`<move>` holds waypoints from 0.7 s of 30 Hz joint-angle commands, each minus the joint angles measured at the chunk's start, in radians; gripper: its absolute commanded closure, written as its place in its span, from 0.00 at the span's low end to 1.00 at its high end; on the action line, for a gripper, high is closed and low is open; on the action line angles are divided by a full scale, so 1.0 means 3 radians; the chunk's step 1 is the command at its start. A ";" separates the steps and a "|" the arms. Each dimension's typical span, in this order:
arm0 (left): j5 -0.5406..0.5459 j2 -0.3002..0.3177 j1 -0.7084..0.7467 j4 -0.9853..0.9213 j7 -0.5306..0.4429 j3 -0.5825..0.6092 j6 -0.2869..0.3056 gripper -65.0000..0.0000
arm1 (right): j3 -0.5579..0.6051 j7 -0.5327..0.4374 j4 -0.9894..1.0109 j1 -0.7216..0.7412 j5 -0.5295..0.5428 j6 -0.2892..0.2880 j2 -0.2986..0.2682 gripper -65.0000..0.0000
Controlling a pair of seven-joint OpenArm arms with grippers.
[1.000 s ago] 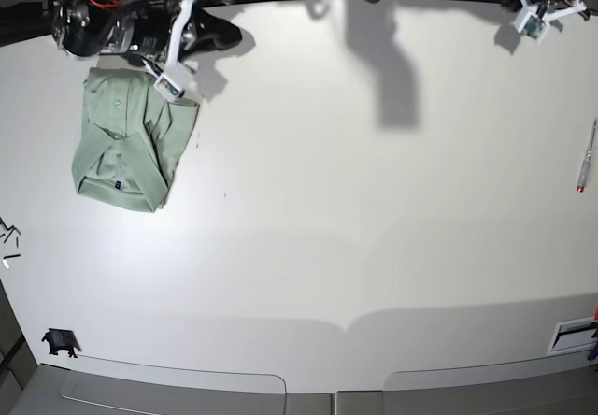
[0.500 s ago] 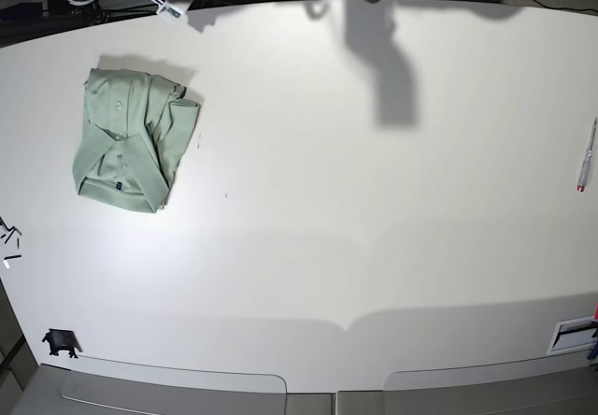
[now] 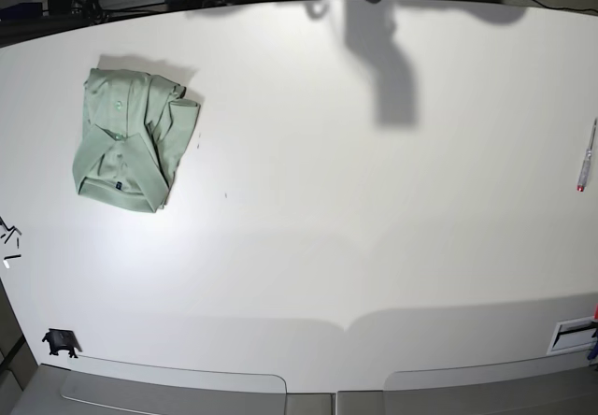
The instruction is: Fold the T-shirt properly
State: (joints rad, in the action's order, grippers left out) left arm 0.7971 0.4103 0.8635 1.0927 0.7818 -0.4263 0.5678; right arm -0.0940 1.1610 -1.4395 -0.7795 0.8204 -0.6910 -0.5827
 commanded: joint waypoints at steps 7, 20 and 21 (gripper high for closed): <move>-0.0432 0.0036 -0.0187 -0.0291 -0.0390 0.0645 0.0106 1.00 | 0.1048 -0.0224 0.1092 0.0661 -0.0318 -0.0024 -0.0042 1.00; -0.1918 -0.0197 -0.0835 -0.0933 -0.1748 0.1165 0.0097 1.00 | 0.2698 -0.2506 0.2182 0.1661 -0.2005 -0.0024 0.0285 1.00; -0.1989 -0.0240 -0.0898 -0.0994 -0.1752 0.1166 0.0048 1.00 | 0.2750 -0.2593 0.2241 0.1694 -0.2134 -0.0024 0.0350 1.00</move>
State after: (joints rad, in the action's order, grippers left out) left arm 0.2005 0.3279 0.5766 0.7914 0.2581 -0.0776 0.5735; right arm 0.7334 0.3840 -0.7620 -0.2676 0.1707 -0.6884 -0.4644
